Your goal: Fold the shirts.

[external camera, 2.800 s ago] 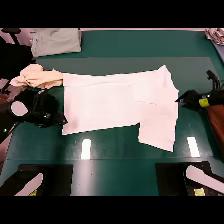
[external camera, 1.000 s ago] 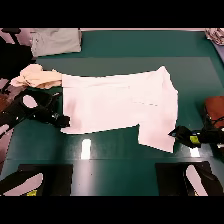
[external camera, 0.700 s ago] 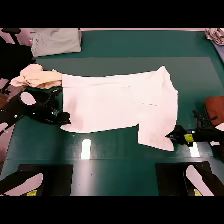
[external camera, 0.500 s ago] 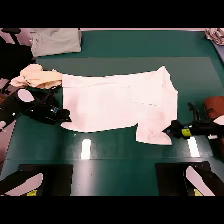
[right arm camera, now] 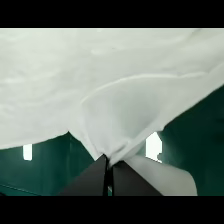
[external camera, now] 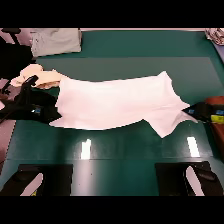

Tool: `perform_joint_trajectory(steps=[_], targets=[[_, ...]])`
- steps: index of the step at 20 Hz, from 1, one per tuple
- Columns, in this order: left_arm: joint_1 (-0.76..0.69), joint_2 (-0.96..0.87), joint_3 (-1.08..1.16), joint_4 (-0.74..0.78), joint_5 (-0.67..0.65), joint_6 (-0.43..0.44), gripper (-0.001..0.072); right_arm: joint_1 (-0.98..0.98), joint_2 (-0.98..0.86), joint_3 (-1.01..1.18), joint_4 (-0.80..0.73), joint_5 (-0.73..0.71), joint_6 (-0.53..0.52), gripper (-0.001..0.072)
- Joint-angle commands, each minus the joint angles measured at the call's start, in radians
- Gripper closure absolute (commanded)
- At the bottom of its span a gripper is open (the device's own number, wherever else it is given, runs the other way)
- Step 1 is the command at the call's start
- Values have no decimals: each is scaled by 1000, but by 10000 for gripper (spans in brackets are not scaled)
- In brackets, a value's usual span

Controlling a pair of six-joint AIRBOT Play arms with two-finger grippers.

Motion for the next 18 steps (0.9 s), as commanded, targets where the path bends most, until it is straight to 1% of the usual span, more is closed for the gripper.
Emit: perform_joint_trajectory(steps=[1,3,6,8,12,14,16,18], targets=[[1,71,2,24,-17,-101,680,-8,-5,130,-12,17,55,697],[1,71,2,31,58,-157,680,0,-61,189,-15,-16,54,697],[1,71,2,34,288,-251,681,38,-192,217,-23,-81,47,696],[1,62,1,34,383,-285,681,68,-291,217,-26,-81,11,695],[1,-40,2,42,372,-276,681,121,-451,217,-105,-153,-2,695],[1,-90,2,82,393,-277,681,142,-515,217,-101,-193,-24,695],[1,-132,2,126,426,-297,681,153,-563,217,-99,-240,-39,695],[1,-178,2,132,439,-294,681,153,-595,217,-92,-293,-48,695]])
